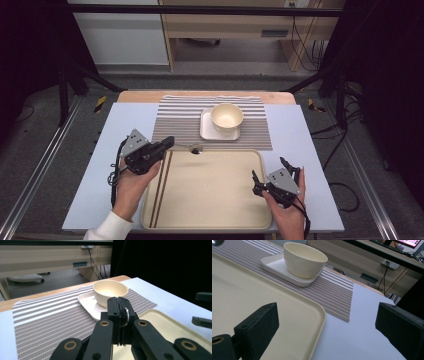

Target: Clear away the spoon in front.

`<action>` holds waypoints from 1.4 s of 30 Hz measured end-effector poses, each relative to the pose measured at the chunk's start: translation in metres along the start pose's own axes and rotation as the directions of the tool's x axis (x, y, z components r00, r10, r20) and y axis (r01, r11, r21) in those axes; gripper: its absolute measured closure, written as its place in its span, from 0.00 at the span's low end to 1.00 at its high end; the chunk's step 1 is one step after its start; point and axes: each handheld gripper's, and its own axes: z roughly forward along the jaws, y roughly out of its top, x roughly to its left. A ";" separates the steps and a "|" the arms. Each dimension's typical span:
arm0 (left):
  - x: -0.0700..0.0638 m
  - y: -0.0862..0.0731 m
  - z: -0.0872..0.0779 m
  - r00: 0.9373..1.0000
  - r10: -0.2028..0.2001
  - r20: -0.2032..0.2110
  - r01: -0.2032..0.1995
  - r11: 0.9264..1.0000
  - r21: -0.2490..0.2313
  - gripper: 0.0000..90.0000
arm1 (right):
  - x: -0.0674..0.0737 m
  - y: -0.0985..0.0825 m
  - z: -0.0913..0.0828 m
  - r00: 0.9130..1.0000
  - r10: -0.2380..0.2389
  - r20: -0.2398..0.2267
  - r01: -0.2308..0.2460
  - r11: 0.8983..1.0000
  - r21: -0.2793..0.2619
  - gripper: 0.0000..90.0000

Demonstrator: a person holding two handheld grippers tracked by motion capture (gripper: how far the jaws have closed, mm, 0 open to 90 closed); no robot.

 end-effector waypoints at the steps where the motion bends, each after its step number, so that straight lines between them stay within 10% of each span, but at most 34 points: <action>1: 0.001 -0.002 -0.003 1.000 -0.002 -0.001 0.002 1.000 0.002 0.99 | -0.001 0.000 -0.001 1.000 0.003 0.002 -0.003 1.000 -0.004 0.07; 42: -0.008 -0.051 -0.067 0.997 -0.074 0.032 0.071 0.994 0.079 0.99 | -0.013 -0.007 0.003 0.995 0.096 -0.034 -0.097 0.994 -0.049 0.05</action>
